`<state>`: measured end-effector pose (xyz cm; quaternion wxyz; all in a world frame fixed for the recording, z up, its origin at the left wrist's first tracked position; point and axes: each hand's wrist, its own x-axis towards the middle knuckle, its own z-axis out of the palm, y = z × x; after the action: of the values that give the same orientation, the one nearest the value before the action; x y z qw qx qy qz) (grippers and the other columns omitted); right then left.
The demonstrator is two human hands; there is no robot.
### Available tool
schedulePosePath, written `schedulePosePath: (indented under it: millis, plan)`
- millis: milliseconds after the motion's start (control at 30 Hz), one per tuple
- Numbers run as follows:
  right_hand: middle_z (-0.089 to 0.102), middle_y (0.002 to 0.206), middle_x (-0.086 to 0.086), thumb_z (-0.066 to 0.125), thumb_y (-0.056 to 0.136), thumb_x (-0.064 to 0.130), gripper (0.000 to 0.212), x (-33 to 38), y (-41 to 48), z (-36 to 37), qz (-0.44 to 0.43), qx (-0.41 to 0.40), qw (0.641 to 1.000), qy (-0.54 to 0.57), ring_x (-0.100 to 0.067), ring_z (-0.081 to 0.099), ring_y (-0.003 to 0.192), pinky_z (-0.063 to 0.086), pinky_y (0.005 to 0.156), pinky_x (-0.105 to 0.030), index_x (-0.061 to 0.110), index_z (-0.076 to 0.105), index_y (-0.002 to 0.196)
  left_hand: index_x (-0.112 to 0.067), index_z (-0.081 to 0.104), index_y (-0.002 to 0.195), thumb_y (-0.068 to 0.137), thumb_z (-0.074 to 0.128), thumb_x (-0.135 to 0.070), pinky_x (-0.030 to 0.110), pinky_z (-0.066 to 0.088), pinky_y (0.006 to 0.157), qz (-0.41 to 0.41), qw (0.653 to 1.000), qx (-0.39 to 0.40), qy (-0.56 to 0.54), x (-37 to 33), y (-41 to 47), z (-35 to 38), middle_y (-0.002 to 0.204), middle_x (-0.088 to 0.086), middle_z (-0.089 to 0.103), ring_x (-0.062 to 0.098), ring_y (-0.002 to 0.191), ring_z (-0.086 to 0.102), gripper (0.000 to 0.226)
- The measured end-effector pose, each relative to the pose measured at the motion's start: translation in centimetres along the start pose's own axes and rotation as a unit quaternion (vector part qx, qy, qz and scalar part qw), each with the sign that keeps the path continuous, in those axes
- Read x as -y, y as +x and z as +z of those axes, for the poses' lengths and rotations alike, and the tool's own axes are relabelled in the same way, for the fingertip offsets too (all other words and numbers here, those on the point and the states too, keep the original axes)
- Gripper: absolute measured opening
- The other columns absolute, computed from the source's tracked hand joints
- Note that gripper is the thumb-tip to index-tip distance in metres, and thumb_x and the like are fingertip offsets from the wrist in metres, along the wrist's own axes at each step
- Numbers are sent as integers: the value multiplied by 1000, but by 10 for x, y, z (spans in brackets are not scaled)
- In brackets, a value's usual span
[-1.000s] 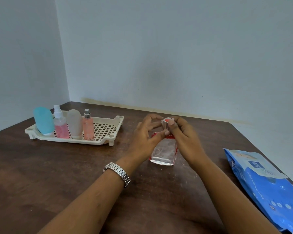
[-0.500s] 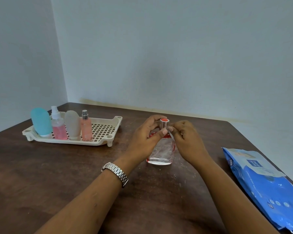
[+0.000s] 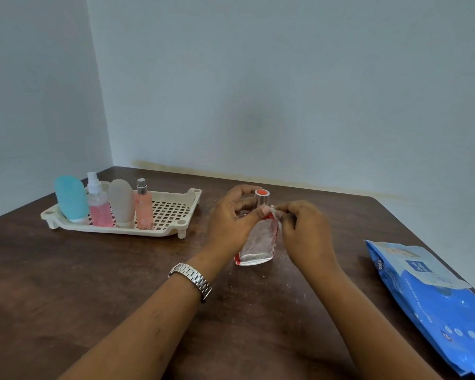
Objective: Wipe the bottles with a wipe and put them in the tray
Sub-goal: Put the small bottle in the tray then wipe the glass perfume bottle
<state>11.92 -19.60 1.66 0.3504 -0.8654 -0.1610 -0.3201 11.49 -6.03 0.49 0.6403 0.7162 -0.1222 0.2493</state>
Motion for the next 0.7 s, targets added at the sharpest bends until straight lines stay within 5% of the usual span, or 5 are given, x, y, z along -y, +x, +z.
schedulePosePath:
  millis: [233,433,567,700]
  plan:
    - [67,83,5,56,92,11,17,-5,-1,3,90,-4,992,93,2,55,68,38,55,0,15,72,94,-23,66,110,84,71,-16,47,52,94,-39,999,12,-36,6,3,-1,105,0,73,13,104,67,28]
    - [62,84,10,58,90,8,17,2,-3,3,21,-7,998,63,8,53,74,39,65,2,14,72,96,-27,65,107,85,70,-14,42,54,93,-39,998,19,-44,5,1,-1,106,1,72,12,103,67,27]
    - [67,88,7,56,92,10,18,-4,0,2,71,5,993,92,8,54,73,40,62,2,15,72,99,-22,66,103,78,76,-17,41,54,92,-49,998,-13,-43,3,-2,5,102,-1,72,12,99,67,27]
    - [65,88,7,56,91,9,18,-5,-1,1,72,-3,993,92,8,52,73,39,62,3,13,71,100,-28,66,89,72,83,-26,24,54,81,-20,998,-46,29,1,-5,11,91,-10,72,-2,89,65,24]
